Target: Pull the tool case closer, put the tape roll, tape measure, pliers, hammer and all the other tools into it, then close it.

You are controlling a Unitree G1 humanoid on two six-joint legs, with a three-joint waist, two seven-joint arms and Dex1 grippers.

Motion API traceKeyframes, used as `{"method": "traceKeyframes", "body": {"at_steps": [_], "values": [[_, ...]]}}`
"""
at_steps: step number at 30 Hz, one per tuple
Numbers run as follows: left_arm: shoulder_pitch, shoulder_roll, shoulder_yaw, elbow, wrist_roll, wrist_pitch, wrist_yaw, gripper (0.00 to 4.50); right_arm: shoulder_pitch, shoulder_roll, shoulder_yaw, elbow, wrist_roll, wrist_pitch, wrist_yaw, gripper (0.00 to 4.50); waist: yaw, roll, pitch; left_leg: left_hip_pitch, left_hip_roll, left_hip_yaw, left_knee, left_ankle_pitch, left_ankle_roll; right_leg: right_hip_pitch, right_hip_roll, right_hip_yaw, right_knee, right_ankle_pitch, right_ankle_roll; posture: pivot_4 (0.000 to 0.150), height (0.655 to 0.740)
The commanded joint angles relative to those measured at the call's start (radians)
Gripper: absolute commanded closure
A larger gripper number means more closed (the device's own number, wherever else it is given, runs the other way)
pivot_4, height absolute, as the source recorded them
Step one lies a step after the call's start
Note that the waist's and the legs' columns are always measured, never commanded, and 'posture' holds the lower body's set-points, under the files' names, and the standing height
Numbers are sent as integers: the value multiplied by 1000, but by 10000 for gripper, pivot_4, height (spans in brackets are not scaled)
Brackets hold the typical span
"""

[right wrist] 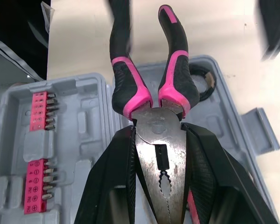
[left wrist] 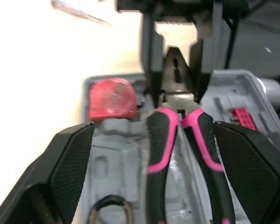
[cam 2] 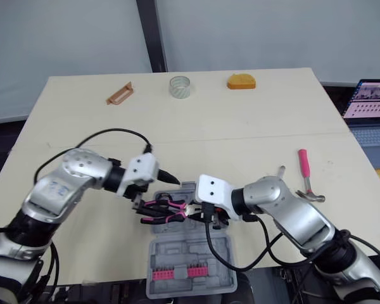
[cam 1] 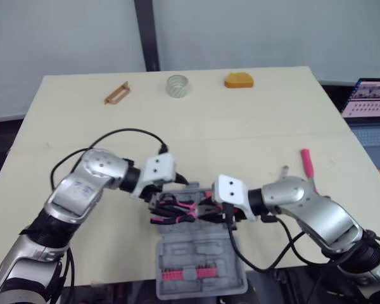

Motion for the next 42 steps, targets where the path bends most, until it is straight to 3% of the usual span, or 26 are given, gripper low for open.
{"method": "traceKeyframes", "body": {"at_steps": [1,9,15,27,42], "values": [[83,35,176,-95,-148,27,-16,625,3,-14,-36,-17,5,-35,18,35119,-6,0,0,0,0,0,0,0,0,-1,0,0,0,0,0,1500,7400],[493,79,479,-213,-215,-46,4,625,39,-45,-69,27,10,-85,33,35119,-20,0,0,0,0,0,-2,0,0,-1,0,0,0,0,0,1500,7400],[747,67,585,-183,-161,-246,-62,625,57,-58,-71,54,3,-120,58,35119,-17,0,0,0,1,1,-2,0,0,-1,0,0,-1,0,0,1500,7400],[857,30,619,8,-136,-531,-126,625,-7,-17,23,131,-65,-129,99,35119,-20,0,0,1,1,2,-3,0,0,-2,0,0,-1,0,0,1500,7400],[903,13,614,92,-128,-634,-102,625,-105,61,161,223,-192,-106,118,35119,-22,0,0,1,4,7,-3,0,-1,-7,1,0,2,0,0,1500,7400]]}}
